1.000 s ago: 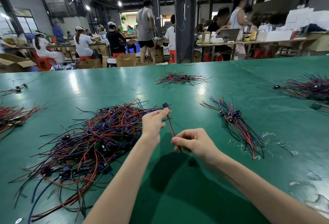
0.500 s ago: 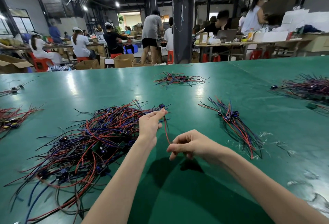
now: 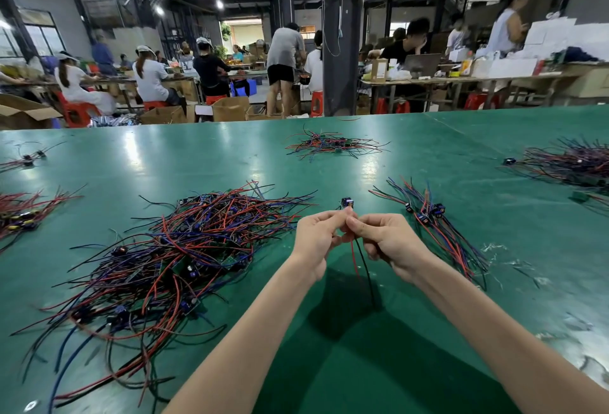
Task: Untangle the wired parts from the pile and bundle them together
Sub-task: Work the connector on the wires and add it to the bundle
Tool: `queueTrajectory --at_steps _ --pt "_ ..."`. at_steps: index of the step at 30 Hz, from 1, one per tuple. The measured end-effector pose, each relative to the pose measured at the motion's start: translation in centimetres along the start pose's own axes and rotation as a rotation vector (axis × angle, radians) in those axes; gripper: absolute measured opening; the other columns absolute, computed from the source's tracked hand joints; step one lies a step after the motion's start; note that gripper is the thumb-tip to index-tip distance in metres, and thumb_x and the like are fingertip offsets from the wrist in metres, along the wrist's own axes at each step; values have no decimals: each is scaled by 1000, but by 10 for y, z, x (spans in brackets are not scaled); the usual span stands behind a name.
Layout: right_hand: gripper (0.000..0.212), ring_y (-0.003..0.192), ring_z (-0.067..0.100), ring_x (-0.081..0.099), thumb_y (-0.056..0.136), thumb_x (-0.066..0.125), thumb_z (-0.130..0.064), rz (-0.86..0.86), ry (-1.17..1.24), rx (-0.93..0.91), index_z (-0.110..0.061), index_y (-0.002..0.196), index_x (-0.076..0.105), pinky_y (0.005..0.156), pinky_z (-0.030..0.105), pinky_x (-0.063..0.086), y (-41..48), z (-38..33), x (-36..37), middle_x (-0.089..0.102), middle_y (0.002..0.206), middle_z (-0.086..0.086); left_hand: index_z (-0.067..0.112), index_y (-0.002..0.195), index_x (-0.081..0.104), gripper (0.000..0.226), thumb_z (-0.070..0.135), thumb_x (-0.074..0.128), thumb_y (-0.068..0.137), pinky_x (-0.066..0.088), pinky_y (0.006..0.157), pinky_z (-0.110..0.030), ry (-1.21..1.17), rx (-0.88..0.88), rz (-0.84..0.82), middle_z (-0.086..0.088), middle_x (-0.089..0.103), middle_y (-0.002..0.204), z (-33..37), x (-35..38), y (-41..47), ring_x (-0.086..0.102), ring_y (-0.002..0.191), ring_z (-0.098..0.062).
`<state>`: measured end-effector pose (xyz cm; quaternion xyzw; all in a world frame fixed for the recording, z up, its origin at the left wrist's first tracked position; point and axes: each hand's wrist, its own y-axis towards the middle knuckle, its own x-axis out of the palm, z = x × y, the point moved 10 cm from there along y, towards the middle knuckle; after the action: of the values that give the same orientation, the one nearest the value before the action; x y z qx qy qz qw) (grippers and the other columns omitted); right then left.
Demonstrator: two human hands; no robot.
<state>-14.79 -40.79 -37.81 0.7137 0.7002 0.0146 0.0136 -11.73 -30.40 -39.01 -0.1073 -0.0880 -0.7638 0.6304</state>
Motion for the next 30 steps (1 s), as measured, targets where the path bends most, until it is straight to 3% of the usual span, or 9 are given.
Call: queueTrajectory --at_steps 2,5,9,15,21,26,30 --pt "15 33 4 34 86 65 -10 16 27 -15 -2 74 67 36 15 26 -1 0 0 64 58 3 7 76 70 12 15 68 86 43 63 -23 33 -16 7 12 53 43 -2 -2 1 47 42 0" --pt "15 33 4 34 86 65 -6 22 27 -27 -4 71 68 35 15 26 -3 0 5 65 56 3 11 71 72 13 14 71 83 36 58 -21 72 23 42 10 63 53 4 -11 3 45 41 1" --pt "16 32 4 34 85 66 -5 -12 -6 -30 -7 69 68 34 14 25 -9 4 21 64 53 3 17 64 71 18 16 72 82 36 57 -21 132 88 150 9 71 66 14 -29 5 46 44 2" --pt "14 33 4 34 87 62 -1 -32 4 -44 -5 74 68 35 13 27 -15 4 32 64 55 2 17 64 71 18 15 72 81 39 60 -16 185 186 216 9 68 64 26 -42 8 54 55 6" --pt "16 30 5 35 89 60 -3 -13 6 -21 -6 76 68 34 15 26 -14 10 32 65 56 2 14 65 71 16 12 72 81 39 54 -7 215 244 240 1 67 66 31 -45 9 51 52 5" --pt "12 25 8 36 87 59 0 21 40 110 3 77 66 33 13 26 -11 26 29 64 52 5 5 72 72 12 11 72 82 37 53 -7 240 263 255 -4 62 64 32 -42 7 46 49 2" --pt "12 25 7 36 88 54 3 74 52 216 7 83 64 30 12 25 -9 37 23 62 47 4 8 68 72 13 11 73 80 35 54 -12 279 293 230 1 54 56 33 -33 4 40 52 -4"
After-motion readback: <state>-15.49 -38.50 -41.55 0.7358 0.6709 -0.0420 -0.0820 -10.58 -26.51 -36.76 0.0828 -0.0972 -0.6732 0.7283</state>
